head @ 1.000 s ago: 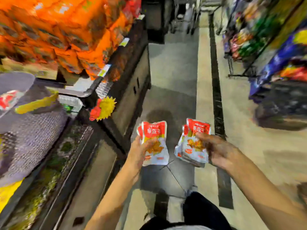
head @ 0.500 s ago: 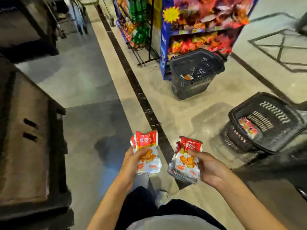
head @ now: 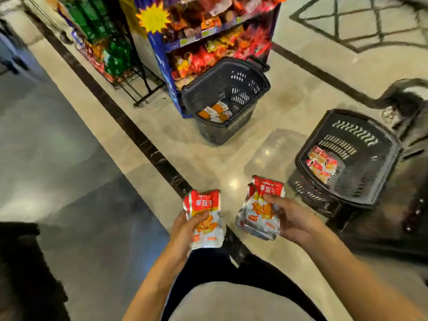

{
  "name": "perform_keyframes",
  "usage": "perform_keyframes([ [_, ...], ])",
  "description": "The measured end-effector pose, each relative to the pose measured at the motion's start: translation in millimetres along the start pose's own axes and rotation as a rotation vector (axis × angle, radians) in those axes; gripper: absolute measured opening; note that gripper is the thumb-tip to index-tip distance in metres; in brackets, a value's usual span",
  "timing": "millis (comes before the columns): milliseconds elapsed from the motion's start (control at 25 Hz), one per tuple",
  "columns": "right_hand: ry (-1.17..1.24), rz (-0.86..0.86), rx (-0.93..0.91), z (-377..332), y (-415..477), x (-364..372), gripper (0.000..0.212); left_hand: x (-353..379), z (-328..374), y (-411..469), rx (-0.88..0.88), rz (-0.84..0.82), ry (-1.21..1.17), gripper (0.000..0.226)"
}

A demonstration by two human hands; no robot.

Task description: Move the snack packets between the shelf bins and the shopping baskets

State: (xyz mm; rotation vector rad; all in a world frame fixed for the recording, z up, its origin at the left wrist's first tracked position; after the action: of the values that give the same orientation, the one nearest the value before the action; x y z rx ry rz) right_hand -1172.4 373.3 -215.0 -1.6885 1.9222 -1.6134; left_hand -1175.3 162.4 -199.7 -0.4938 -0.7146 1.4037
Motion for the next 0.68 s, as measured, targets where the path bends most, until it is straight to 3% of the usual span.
perform_keyframes([
  [80, 0.101, 0.068, -0.040, -38, 7, -4, 0.027, 29, 41, 43, -0.001, -0.079, 0.099, 0.009],
  [320, 0.343, 0.325, -0.133, -125, 20, -77, 0.012, 138, 100, 151, -0.102, -0.256, 0.342, 0.014],
  [480, 0.406, 0.432, -0.136, -182, 35, -156, 0.009, 241, 100, 217, -0.153, -0.319, 0.421, 0.012],
  [680, 0.429, 0.538, -0.092, -234, 55, -253, 0.020, 356, 71, 287, -0.216, -0.379, 0.460, 0.022],
])
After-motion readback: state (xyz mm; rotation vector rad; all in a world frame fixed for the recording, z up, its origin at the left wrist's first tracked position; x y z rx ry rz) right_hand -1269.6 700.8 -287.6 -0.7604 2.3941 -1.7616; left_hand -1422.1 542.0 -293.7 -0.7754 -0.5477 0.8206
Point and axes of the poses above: each hand's wrist, its own y-axis towards the middle knuckle, its own x-axis out of the palm, z = x × y, the point moved 6 cm from there along y, towards the middle knuckle, and after that the axes turned 2 degrees about -z, right-handed, at the moved point
